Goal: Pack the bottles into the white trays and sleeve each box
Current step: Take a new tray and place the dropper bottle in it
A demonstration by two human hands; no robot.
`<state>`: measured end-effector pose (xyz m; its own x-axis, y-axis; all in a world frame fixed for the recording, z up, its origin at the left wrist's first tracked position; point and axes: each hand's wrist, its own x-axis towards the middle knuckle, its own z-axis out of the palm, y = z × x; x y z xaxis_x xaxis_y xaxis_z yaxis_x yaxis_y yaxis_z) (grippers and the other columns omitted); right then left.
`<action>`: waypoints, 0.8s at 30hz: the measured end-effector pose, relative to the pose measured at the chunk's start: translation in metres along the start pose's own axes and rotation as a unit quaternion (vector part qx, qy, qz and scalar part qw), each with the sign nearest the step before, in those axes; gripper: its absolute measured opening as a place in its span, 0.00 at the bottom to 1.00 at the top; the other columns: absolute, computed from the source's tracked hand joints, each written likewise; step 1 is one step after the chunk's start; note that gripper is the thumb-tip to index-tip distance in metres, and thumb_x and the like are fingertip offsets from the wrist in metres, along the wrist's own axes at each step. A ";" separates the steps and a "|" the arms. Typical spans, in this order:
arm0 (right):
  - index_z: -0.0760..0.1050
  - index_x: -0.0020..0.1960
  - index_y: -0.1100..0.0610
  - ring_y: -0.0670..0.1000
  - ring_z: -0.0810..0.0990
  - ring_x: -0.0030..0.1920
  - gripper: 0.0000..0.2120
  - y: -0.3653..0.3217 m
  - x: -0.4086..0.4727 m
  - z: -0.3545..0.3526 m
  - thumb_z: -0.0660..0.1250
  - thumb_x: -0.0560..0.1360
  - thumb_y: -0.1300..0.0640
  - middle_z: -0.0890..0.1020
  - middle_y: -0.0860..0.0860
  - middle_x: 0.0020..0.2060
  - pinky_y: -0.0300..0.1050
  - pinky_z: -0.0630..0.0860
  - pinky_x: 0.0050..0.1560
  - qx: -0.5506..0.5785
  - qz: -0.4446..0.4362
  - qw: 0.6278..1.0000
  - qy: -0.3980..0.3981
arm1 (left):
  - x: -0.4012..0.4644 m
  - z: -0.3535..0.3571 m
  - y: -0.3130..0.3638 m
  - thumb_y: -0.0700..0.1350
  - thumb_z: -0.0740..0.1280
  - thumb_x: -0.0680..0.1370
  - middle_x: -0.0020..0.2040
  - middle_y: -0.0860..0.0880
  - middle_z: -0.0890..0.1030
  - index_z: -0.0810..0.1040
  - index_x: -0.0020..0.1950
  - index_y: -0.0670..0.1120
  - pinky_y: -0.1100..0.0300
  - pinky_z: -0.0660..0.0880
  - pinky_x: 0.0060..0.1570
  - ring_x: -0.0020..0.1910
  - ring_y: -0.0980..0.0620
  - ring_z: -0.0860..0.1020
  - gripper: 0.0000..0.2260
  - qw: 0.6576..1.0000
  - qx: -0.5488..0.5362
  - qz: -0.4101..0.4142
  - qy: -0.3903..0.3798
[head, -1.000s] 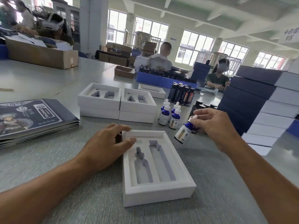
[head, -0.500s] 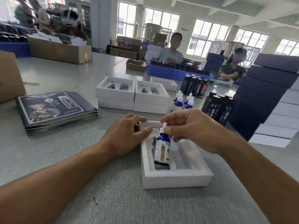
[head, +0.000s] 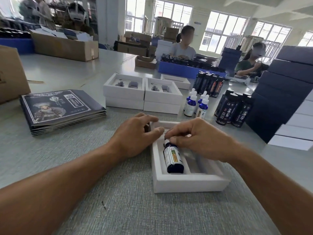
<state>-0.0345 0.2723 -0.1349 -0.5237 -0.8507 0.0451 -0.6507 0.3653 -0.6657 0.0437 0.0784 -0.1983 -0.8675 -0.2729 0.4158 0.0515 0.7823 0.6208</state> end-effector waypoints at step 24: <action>0.75 0.64 0.38 0.23 0.66 0.56 0.25 -0.012 -0.046 0.011 0.66 0.70 0.30 0.73 0.26 0.48 0.30 0.65 0.44 -0.155 0.008 0.987 0.029 | 0.003 0.001 -0.004 0.64 0.65 0.75 0.57 0.59 0.74 0.77 0.66 0.56 0.71 0.66 0.43 0.47 0.68 0.73 0.22 1.000 0.013 0.004 0.016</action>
<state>0.0032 0.3026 -0.1367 -0.5596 -0.8243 0.0860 -0.7750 0.4837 -0.4066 0.0404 0.0755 -0.2005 -0.8505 -0.2837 0.4430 0.0457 0.7992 0.5994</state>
